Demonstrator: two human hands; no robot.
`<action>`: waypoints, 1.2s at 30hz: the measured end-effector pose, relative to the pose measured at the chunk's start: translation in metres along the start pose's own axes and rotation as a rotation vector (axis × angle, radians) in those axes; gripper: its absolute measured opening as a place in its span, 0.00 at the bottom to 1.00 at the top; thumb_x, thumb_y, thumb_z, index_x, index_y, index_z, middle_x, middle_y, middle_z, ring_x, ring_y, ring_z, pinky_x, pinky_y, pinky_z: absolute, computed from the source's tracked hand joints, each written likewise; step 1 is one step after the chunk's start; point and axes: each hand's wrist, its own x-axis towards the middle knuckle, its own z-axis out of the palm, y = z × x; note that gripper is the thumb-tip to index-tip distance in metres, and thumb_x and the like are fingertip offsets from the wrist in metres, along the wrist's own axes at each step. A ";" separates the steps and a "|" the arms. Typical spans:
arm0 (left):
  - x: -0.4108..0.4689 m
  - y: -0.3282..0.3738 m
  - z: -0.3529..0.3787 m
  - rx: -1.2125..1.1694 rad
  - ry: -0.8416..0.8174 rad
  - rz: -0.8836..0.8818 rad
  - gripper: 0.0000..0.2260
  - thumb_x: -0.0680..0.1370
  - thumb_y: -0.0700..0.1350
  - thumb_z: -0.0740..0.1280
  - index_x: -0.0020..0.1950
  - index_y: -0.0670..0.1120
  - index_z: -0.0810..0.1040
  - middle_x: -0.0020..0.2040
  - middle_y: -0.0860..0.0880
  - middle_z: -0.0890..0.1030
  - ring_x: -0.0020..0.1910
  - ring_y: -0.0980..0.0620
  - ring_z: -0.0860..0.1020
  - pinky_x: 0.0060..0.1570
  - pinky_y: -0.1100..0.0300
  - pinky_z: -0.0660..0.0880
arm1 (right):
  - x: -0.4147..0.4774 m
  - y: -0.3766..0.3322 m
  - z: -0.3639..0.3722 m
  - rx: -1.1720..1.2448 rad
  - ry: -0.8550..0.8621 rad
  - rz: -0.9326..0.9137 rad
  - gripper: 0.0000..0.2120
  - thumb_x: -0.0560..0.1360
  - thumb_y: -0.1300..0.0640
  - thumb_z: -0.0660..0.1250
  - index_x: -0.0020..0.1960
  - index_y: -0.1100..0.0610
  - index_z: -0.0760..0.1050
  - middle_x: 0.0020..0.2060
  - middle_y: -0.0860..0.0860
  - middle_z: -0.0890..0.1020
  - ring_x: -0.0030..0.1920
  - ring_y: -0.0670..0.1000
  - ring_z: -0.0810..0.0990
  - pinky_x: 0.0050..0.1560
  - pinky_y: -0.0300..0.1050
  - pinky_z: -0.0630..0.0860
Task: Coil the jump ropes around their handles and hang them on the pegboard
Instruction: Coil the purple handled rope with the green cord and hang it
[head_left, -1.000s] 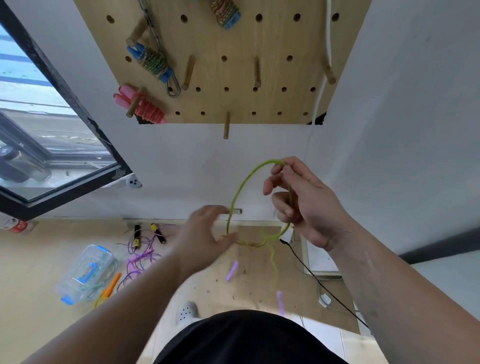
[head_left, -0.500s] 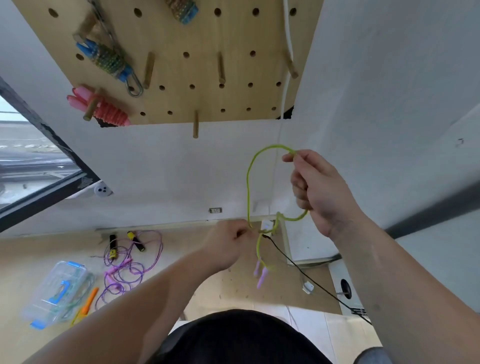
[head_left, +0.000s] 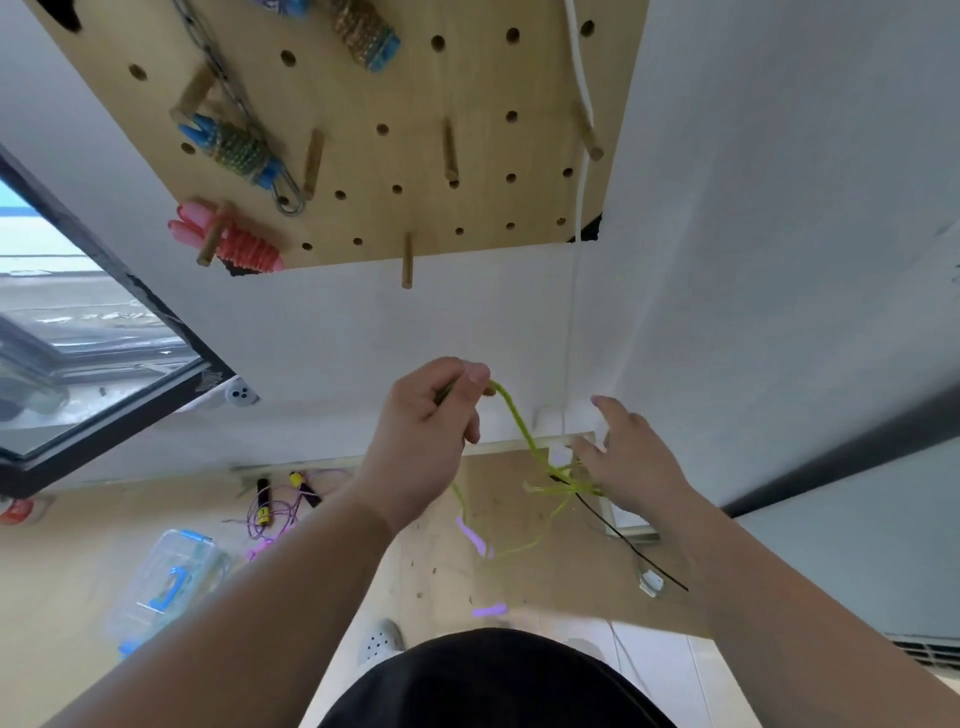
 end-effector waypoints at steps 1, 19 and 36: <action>0.002 0.003 -0.001 -0.022 -0.021 0.006 0.15 0.85 0.47 0.61 0.41 0.43 0.77 0.36 0.43 0.81 0.30 0.48 0.72 0.30 0.57 0.67 | 0.001 -0.005 0.003 0.017 -0.037 -0.051 0.21 0.81 0.47 0.62 0.74 0.42 0.66 0.65 0.53 0.70 0.64 0.56 0.73 0.64 0.52 0.72; 0.014 0.044 -0.040 -0.184 0.235 0.211 0.15 0.86 0.45 0.59 0.41 0.43 0.68 0.41 0.42 0.86 0.24 0.45 0.62 0.24 0.58 0.60 | -0.011 -0.036 0.052 0.137 -0.234 -0.226 0.11 0.80 0.48 0.63 0.43 0.50 0.80 0.42 0.48 0.83 0.47 0.51 0.81 0.55 0.54 0.78; 0.015 -0.109 -0.119 0.571 0.376 -0.500 0.12 0.75 0.50 0.68 0.56 0.48 0.79 0.48 0.48 0.83 0.54 0.41 0.80 0.51 0.52 0.72 | -0.024 -0.058 -0.005 0.653 -0.259 -0.247 0.11 0.84 0.59 0.61 0.47 0.49 0.78 0.42 0.51 0.83 0.43 0.52 0.85 0.53 0.51 0.82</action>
